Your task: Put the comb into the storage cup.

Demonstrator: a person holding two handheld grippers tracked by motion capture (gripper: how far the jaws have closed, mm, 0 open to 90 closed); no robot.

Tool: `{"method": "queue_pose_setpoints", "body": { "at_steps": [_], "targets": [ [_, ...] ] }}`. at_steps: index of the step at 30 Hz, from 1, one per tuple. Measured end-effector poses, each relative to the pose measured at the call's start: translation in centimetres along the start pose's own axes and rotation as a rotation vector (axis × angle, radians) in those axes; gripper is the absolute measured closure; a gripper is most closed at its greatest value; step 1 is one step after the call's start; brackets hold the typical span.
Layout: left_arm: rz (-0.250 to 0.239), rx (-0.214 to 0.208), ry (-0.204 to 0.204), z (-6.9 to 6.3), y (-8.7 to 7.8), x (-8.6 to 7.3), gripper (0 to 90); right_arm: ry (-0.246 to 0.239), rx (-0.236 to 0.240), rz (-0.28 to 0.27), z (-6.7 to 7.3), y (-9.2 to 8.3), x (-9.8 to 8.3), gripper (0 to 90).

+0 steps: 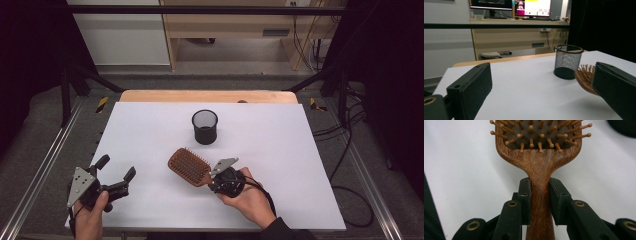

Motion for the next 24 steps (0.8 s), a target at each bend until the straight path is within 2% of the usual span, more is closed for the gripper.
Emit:
{"method": "queue_pose_setpoints", "body": {
  "at_steps": [1,2,3,6,7,8,10,14,17,21,23,24],
  "targets": [
    [-0.005,-0.005,-0.005,-0.3,0.0,0.2,2.8,0.005,-0.013,-0.030,-0.4,-0.4,0.2,72.8],
    [-0.009,-0.009,-0.005,-0.6,0.1,0.4,2.8,0.005,-0.013,-0.030,-0.4,-0.4,0.2,72.8],
    [-0.018,-0.025,-0.005,-1.2,0.2,0.9,2.8,0.015,-0.013,-0.064,-0.7,-0.9,0.4,72.8],
    [-0.030,-0.041,-0.017,-2.0,0.4,1.5,2.7,0.029,-0.016,-0.116,-1.1,-1.5,0.7,72.8],
    [-0.036,-0.066,-0.030,-2.8,0.8,2.3,2.7,0.030,-0.018,-0.134,-1.2,-1.7,0.8,72.8],
    [-0.036,-0.066,-0.030,-2.8,0.8,2.3,2.7,0.030,-0.018,-0.134,-1.2,-1.7,0.8,72.8],
    [-0.039,-0.095,-0.030,-3.7,1.5,3.4,2.7,0.040,-0.016,-0.170,-1.4,-2.0,1.1,72.8],
    [-0.047,-0.135,-0.001,-4.8,3.4,5.9,2.7,0.036,-0.026,-0.185,-1.6,-2.2,1.2,72.8],
    [-0.074,-0.152,-0.019,-5.4,4.9,7.6,2.7,0.062,-0.024,-0.223,-1.7,-2.3,1.4,72.8],
    [-0.101,-0.154,-0.082,-5.9,6.1,7.9,3.1,0.083,-0.011,-0.285,-1.7,-2.7,1.8,72.8],
    [-0.077,-0.163,-0.075,-6.4,6.2,7.4,3.8,0.082,-0.012,-0.305,-1.7,-2.7,1.9,72.8],
    [-0.084,-0.160,-0.081,-6.6,5.9,7.2,3.6,0.080,-0.007,-0.317,-1.5,-2.6,2.0,72.8]
  ]
}}
Point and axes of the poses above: each handheld gripper's, and its own axes: y roughly forward along the jaws, x roughly out of its top, z roughly to its left, the point moved 8 cm from there along y, roughly forward along the jaws, and after that the axes turned 9 degrees about y, right-handed, at the moved point
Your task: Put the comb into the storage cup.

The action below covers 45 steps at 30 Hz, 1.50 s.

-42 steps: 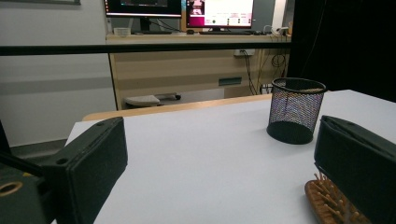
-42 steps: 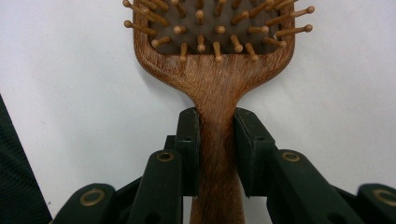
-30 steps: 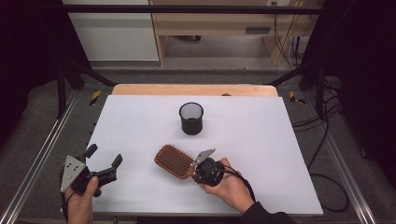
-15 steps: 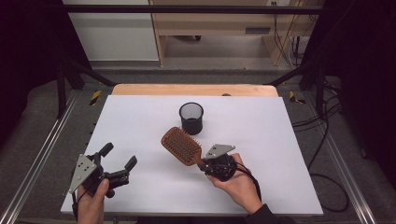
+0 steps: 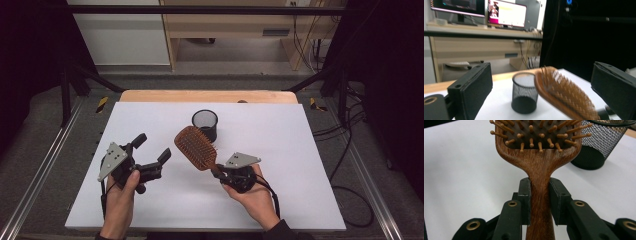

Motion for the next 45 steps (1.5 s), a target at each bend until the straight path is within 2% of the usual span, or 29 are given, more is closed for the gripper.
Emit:
{"method": "queue_pose_setpoints", "body": {
  "at_steps": [1,4,7,11,15,18,23,29,35,41,45],
  "targets": [
    [-0.005,0.001,-0.011,-0.2,-0.2,-0.1,3.6,0.000,0.000,0.000,0.0,0.0,0.0,72.8],
    [0.016,-0.033,-0.031,-1.2,-0.3,-0.6,3.0,0.003,0.004,-0.019,0.3,0.2,0.2,72.8],
    [0.021,-0.035,-0.068,-1.6,-0.1,-0.9,3.0,0.002,0.003,-0.040,0.5,0.3,0.3,72.8],
    [0.037,-0.039,-0.059,-2.1,0.1,-1.3,3.0,0.006,0.007,-0.051,0.6,0.1,0.3,72.8],
    [0.042,-0.053,-0.065,-2.6,0.3,-1.6,3.0,0.010,0.008,-0.070,0.7,0.0,0.5,72.8],
    [0.040,-0.067,-0.086,-3.0,0.4,-1.7,3.0,0.012,0.016,-0.089,0.8,-0.2,0.7,72.8],
    [0.037,-0.083,-0.083,-3.6,0.6,-1.6,3.0,0.013,0.025,-0.109,1.0,-0.3,0.8,72.8],
    [0.046,-0.089,-0.107,-3.7,0.8,-1.9,3.0,-0.001,0.034,-0.125,1.6,-0.3,1.1,72.8],
    [0.030,-0.090,-0.153,-3.5,0.8,-1.6,3.1,-0.005,0.042,-0.154,2.2,-0.6,1.7,72.8],
    [0.038,-0.107,-0.159,-3.8,1.2,-1.8,3.1,-0.020,0.057,-0.165,2.8,-0.4,1.8,72.8],
    [0.040,-0.123,-0.204,-3.8,1.3,-2.2,3.3,-0.039,0.061,-0.160,3.3,0.0,1.7,72.8]
  ]
}}
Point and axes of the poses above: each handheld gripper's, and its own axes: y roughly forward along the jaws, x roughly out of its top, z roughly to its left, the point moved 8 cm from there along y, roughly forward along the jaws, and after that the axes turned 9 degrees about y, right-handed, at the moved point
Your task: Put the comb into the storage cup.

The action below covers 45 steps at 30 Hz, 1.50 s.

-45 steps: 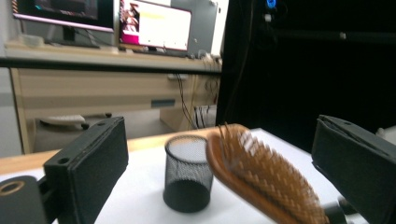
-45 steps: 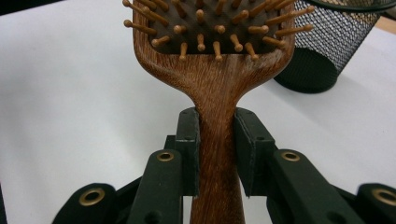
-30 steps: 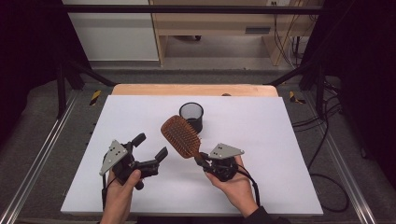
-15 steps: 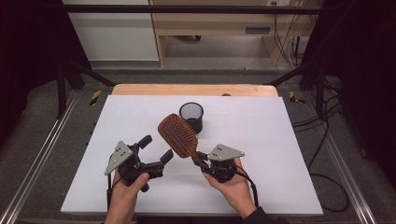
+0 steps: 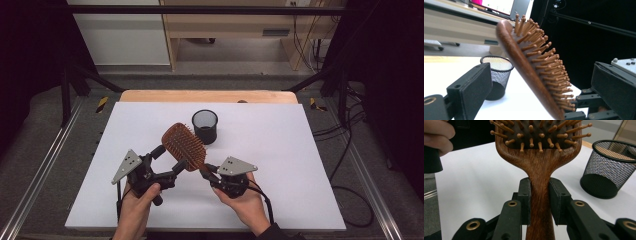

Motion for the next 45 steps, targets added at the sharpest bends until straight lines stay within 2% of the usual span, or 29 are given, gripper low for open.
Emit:
{"method": "queue_pose_setpoints", "body": {
  "at_steps": [6,9,14,16,19,25,33,38,41,45],
  "targets": [
    [-0.006,-0.006,-0.043,0.3,0.0,-0.1,4.5,-0.026,0.019,0.007,1.1,0.5,-0.2,72.8],
    [-0.002,0.011,-0.050,0.5,-0.1,-0.2,6.0,-0.037,0.024,0.010,1.5,0.8,-0.3,72.8],
    [-0.003,0.020,-0.083,0.8,-0.2,-0.2,12.9,-0.057,0.019,0.018,1.8,1.0,-0.5,72.7],
    [-0.009,0.028,-0.102,0.9,-0.3,-0.2,16.3,-0.066,0.013,0.021,1.9,1.1,-0.5,72.7],
    [-0.018,0.038,-0.154,1.1,-0.4,0.0,22.5,-0.072,0.006,0.019,2.1,1.2,-0.6,72.7],
    [-0.014,0.065,-0.214,1.7,-0.7,-0.2,32.1,-0.093,-0.008,0.025,2.4,1.6,-0.7,72.7],
    [-0.013,0.062,-0.272,2.1,-0.9,-0.1,38.1,-0.093,-0.006,0.024,2.6,1.8,-0.8,72.7],
    [-0.024,0.038,-0.312,2.1,-1.1,0.1,43.9,-0.092,-0.006,0.029,2.8,2.0,-0.9,72.7],
    [-0.025,0.036,-0.316,2.1,-1.2,0.2,47.8,-0.093,-0.001,0.030,3.1,2.3,-1.0,72.6],
    [-0.037,0.032,-0.342,2.1,-1.5,0.4,49.4,-0.091,0.006,0.024,3.2,2.3,-1.0,72.6]
  ]
}}
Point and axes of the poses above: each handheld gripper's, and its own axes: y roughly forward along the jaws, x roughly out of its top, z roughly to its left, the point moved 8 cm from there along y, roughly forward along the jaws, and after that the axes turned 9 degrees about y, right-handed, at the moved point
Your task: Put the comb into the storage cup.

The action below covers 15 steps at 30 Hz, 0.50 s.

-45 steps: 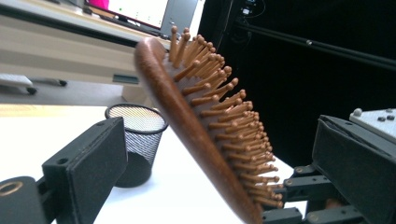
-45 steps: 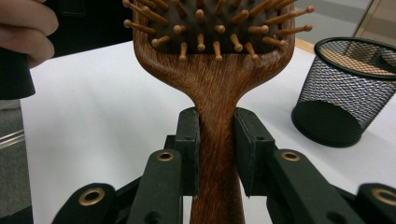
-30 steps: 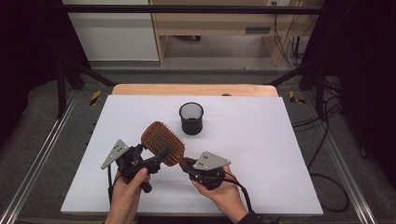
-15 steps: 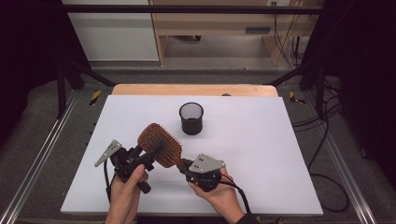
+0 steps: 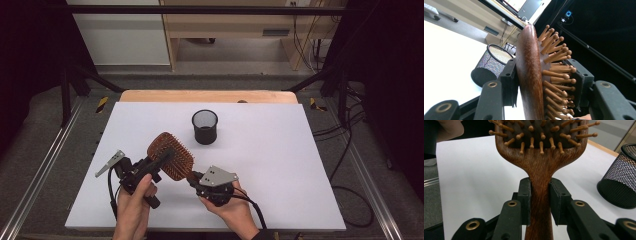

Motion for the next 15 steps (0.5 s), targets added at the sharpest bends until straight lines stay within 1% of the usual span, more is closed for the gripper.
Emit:
{"method": "queue_pose_setpoints", "body": {
  "at_steps": [2,9,15],
  "targets": [
    [-0.005,0.001,-0.005,-0.13,-0.02,0.04,50.1,0.002,0.001,-0.003,0.06,0.00,0.04,72.6],
    [-0.010,-0.010,-0.003,-0.41,-0.16,0.17,51.2,0.008,0.009,-0.009,0.14,0.05,0.03,72.5],
    [-0.013,-0.022,0.003,-0.59,-0.09,0.30,51.8,0.026,0.029,-0.013,0.14,0.04,0.07,71.8]
  ]
}}
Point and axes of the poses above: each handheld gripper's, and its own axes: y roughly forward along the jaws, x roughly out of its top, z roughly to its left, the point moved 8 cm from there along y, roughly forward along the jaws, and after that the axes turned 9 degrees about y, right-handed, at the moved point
